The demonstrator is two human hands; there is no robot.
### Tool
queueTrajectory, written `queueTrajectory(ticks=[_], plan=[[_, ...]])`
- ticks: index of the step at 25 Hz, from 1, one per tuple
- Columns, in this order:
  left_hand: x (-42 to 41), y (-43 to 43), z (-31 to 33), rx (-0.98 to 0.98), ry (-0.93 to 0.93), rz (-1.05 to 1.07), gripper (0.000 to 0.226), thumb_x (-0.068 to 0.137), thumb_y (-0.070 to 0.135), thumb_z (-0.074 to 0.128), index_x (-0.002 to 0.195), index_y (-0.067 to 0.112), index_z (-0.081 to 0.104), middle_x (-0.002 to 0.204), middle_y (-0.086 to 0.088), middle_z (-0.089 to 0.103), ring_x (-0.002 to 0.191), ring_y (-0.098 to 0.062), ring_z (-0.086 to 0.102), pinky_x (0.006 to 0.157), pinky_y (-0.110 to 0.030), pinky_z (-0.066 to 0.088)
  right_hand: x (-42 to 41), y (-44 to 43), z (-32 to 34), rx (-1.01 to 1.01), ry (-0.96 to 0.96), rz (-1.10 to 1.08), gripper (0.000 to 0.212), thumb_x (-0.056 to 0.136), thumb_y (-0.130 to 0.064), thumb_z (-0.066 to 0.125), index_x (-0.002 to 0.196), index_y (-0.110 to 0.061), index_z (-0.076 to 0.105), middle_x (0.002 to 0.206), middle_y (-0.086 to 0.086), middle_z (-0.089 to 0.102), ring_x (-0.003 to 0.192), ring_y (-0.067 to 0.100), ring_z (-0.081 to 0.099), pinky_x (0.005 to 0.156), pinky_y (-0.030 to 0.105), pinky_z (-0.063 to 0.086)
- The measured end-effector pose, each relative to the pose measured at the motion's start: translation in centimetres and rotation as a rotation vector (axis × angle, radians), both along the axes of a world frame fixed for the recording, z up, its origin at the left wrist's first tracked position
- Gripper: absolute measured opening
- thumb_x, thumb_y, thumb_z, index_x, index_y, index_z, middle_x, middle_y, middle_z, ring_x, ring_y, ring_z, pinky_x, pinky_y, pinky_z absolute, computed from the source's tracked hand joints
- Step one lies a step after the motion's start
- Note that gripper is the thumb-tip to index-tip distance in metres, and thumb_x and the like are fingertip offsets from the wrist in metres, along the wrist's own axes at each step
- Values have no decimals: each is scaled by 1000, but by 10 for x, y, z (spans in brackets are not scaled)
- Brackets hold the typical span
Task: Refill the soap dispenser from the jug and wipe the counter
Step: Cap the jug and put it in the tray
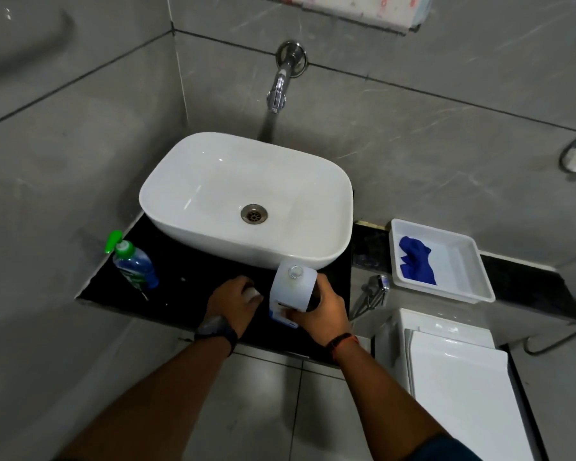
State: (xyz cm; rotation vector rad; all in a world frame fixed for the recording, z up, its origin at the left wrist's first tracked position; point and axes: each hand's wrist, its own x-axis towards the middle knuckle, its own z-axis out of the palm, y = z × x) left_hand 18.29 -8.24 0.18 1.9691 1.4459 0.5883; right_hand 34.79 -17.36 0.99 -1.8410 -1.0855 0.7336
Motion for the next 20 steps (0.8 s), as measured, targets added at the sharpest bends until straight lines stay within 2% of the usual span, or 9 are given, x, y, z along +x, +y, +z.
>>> queueTrajectory(ticks=[3, 6, 9, 11, 16, 19, 20], plan=[[13, 9, 66, 42, -354, 174, 26, 71, 24, 80, 91, 12, 70, 81, -5, 69, 75, -20, 63, 74, -34, 54, -6, -1, 18, 8, -15, -18, 70, 47, -35, 89, 103, -52, 51, 98, -24, 61, 89, -18, 55, 66, 2, 46], [30, 5, 114, 290, -519, 77, 28, 67, 29, 81, 87, 11, 74, 75, -5, 70, 63, -12, 59, 67, -26, 52, -12, 2, 39, 30, -26, -57, 73, 44, -43, 87, 107, -48, 50, 99, -20, 63, 88, -10, 59, 69, 9, 51], [36, -7, 134, 470, -483, -150, 28, 66, 28, 81, 88, 11, 75, 83, -1, 71, 61, -3, 54, 64, -17, 48, -13, 4, 55, 61, -76, -67, 72, 44, -48, 85, 105, -51, 46, 96, -18, 63, 87, -6, 59, 61, 6, 48], [34, -4, 137, 492, -429, -239, 28, 66, 25, 83, 90, 12, 75, 84, -2, 70, 61, -1, 50, 64, -20, 49, -10, 4, 63, 73, -115, -65, 73, 45, -51, 84, 106, -52, 44, 95, -17, 63, 85, -5, 60, 58, 5, 47], [31, 3, 149, 406, -245, -381, 33, 67, 32, 82, 93, 12, 75, 87, -6, 68, 69, -13, 56, 69, -25, 47, -6, 2, 68, 40, -151, -23, 76, 46, -51, 85, 111, -45, 47, 95, -15, 64, 85, -2, 61, 61, 6, 47], [28, 4, 158, 282, -274, -416, 34, 68, 25, 82, 98, 11, 74, 94, -8, 70, 73, -13, 58, 74, -24, 50, -5, 1, 67, 33, -144, -31, 75, 45, -52, 85, 108, -45, 47, 94, -16, 63, 84, -2, 61, 60, 7, 47], [26, 4, 159, 220, -297, -428, 34, 70, 20, 81, 101, 10, 72, 99, -8, 70, 77, -11, 59, 77, -19, 50, -5, 0, 67, 34, -142, -36, 75, 45, -52, 85, 108, -45, 47, 94, -16, 63, 84, -2, 61, 60, 6, 47]])
